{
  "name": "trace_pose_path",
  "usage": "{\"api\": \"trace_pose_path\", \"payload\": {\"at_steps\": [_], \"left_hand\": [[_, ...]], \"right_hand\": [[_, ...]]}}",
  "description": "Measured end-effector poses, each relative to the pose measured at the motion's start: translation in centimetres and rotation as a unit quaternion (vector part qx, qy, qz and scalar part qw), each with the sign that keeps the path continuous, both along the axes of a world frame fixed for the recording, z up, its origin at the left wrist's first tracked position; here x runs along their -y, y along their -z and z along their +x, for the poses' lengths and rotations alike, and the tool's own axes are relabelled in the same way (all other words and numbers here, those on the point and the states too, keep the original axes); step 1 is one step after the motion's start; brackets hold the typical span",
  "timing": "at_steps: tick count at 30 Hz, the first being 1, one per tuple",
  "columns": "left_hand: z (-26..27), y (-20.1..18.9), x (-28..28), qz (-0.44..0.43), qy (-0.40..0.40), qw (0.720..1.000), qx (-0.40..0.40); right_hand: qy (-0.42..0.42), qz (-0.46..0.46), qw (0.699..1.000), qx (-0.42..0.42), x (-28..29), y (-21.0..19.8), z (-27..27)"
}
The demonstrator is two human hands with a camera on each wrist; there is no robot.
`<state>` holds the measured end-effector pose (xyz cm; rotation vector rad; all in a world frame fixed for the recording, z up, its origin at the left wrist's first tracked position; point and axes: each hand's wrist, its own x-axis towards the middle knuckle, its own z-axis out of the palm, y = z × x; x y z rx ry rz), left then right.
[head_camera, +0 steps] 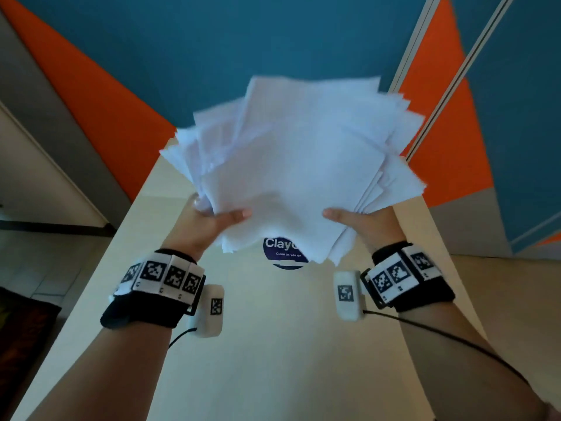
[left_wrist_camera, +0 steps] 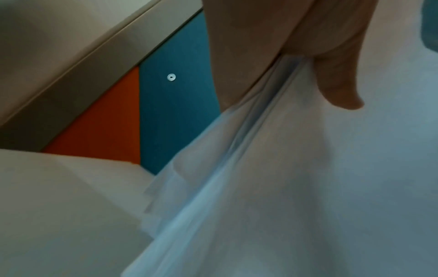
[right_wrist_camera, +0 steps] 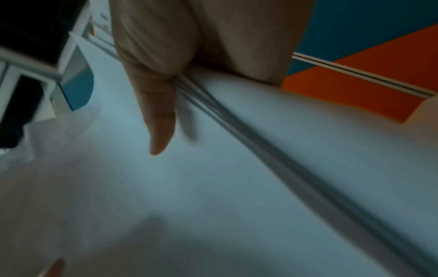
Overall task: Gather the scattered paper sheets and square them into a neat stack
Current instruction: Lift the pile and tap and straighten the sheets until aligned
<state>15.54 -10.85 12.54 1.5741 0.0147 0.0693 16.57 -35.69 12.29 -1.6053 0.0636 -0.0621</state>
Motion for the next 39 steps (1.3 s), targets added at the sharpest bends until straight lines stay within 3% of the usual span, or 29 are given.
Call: {"api": "trace_pose_path", "payload": {"at_steps": [4,8,14,18,22,24,26,30,33,35,38,39], "left_hand": [[-0.1,3.1,-0.5,0.003,0.033,0.998,-0.052],[0.9,4.2,-1.2,-0.041,0.016,0.997,-0.069],[1.7,4.6,-1.9,-0.058,0.03,0.996,-0.068],[2.2,4.8,-1.2,-0.024,-0.04,0.996,-0.074],[1.9,4.1,-1.2,-0.04,-0.122,0.989,-0.067],[1.7,4.3,-1.4,-0.082,-0.167,0.98,-0.074],[1.6,4.8,-1.4,-0.114,-0.192,0.968,-0.116],[1.7,5.2,-0.3,-0.237,-0.163,0.942,-0.174],[0.8,5.2,0.3,-0.272,-0.079,0.942,-0.183],[0.0,5.3,0.8,-0.29,0.021,0.938,-0.187],[-1.0,5.6,-0.2,-0.308,0.085,0.933,-0.163],[-1.4,5.8,-1.3,-0.347,0.11,0.919,-0.153]], "right_hand": [[-0.039,-0.049,0.996,-0.067,0.3,2.5,0.1],[-0.003,-0.055,0.994,-0.094,0.1,2.7,0.8],[-0.066,-0.067,0.993,-0.068,0.4,2.1,1.2],[-0.047,-0.056,0.996,-0.059,0.0,2.6,1.3],[0.056,-0.089,0.994,-0.023,1.7,4.2,1.1],[0.091,-0.047,0.993,-0.059,2.4,5.2,0.0],[0.062,0.028,0.992,-0.107,1.8,6.2,-1.3],[-0.053,0.115,0.983,-0.134,-1.4,8.1,-2.1],[-0.017,0.238,0.959,-0.151,-2.5,8.2,-1.5],[-0.009,0.321,0.935,-0.154,-2.2,8.0,-1.1],[-0.03,0.313,0.937,-0.149,-1.0,7.4,-1.0],[-0.035,0.299,0.943,-0.141,-0.4,7.2,-1.1]]}}
